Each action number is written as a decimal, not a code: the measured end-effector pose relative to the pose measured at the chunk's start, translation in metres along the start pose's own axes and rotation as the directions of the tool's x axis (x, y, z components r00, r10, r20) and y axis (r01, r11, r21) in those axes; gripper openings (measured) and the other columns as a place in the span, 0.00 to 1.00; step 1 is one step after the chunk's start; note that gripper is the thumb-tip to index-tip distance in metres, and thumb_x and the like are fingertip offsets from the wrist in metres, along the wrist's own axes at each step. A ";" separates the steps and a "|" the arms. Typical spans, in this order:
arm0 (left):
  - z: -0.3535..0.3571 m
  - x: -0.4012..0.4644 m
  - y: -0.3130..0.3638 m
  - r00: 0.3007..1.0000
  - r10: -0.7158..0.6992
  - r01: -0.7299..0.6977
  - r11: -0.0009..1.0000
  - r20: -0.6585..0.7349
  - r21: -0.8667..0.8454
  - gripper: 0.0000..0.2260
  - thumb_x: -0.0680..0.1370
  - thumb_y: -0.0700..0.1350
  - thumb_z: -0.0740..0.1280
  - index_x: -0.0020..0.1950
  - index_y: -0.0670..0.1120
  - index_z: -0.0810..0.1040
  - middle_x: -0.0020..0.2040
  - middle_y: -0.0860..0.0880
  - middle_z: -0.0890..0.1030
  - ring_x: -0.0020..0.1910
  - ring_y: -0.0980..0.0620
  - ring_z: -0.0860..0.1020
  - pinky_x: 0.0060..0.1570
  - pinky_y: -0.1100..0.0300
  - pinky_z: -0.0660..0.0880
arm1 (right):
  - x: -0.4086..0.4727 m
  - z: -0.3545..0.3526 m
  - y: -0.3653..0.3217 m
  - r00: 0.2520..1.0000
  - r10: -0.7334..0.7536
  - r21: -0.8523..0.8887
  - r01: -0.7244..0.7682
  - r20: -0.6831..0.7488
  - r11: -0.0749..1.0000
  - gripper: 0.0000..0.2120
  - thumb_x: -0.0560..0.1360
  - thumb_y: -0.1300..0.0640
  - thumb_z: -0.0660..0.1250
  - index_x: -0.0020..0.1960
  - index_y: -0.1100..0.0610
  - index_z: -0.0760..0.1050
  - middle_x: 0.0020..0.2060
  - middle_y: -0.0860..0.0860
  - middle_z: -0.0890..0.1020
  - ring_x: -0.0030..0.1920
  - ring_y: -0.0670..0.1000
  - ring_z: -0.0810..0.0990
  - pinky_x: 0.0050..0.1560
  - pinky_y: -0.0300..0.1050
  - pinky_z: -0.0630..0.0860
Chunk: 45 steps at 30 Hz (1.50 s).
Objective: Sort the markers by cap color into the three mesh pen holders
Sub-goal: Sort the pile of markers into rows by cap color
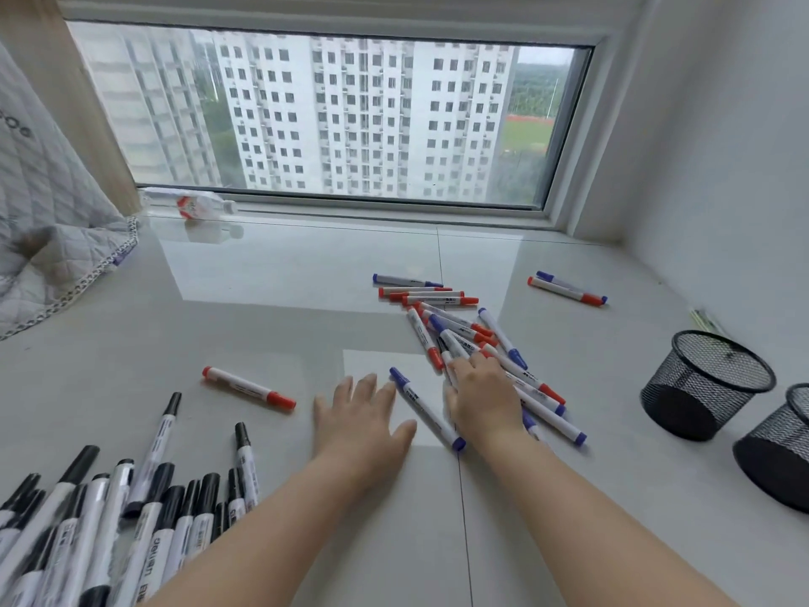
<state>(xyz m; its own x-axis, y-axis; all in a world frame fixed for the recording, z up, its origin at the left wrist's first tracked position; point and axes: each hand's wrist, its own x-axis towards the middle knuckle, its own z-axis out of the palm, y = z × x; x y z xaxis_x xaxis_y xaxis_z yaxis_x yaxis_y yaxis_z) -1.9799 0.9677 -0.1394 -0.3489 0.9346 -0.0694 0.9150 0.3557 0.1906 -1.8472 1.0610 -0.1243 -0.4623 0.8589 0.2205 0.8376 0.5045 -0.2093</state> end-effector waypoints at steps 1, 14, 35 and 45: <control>0.003 0.000 -0.001 1.000 -0.001 0.001 1.000 -0.004 0.000 0.29 0.75 0.63 0.50 0.74 0.57 0.52 0.77 0.54 0.51 0.75 0.48 0.48 0.71 0.41 0.49 | 0.001 0.001 -0.001 1.000 0.020 0.006 -0.020 0.009 1.000 0.13 0.77 0.55 0.58 0.61 0.57 0.70 0.56 0.54 0.76 0.55 0.53 0.73 0.53 0.43 0.72; -0.029 -0.054 -0.032 0.996 0.041 -0.059 0.967 -0.076 -0.249 0.17 0.77 0.52 0.60 0.66 0.51 0.71 0.65 0.53 0.72 0.62 0.52 0.71 0.59 0.58 0.69 | -0.068 -0.019 -0.055 0.982 0.118 0.364 -0.166 0.149 0.917 0.17 0.76 0.55 0.55 0.64 0.56 0.67 0.46 0.53 0.76 0.43 0.53 0.74 0.37 0.44 0.68; -0.082 -0.066 -0.144 0.959 -0.248 0.205 0.941 -0.136 -0.270 0.14 0.79 0.52 0.56 0.62 0.51 0.72 0.54 0.47 0.79 0.46 0.49 0.74 0.41 0.59 0.69 | -0.110 -0.006 -0.149 0.973 -0.048 0.333 -0.031 0.224 0.943 0.18 0.78 0.49 0.53 0.66 0.53 0.67 0.61 0.51 0.75 0.59 0.52 0.74 0.51 0.45 0.68; -0.063 0.028 -0.103 0.953 -0.300 0.303 0.933 0.048 -0.193 0.23 0.78 0.56 0.56 0.68 0.43 0.69 0.70 0.38 0.63 0.66 0.41 0.66 0.62 0.51 0.68 | -0.028 -0.013 -0.076 0.993 0.005 0.282 -0.039 0.122 0.959 0.14 0.77 0.53 0.58 0.60 0.52 0.73 0.52 0.49 0.79 0.49 0.49 0.76 0.49 0.44 0.74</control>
<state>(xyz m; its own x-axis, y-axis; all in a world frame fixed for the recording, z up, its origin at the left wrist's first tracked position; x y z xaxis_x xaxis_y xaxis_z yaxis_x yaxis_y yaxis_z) -2.0965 0.9568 -0.0993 -0.5969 0.7841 -0.1700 0.7088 0.6146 0.3462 -1.8941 0.9971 -0.1022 -0.4905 0.8655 0.1017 0.7390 0.4750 -0.4777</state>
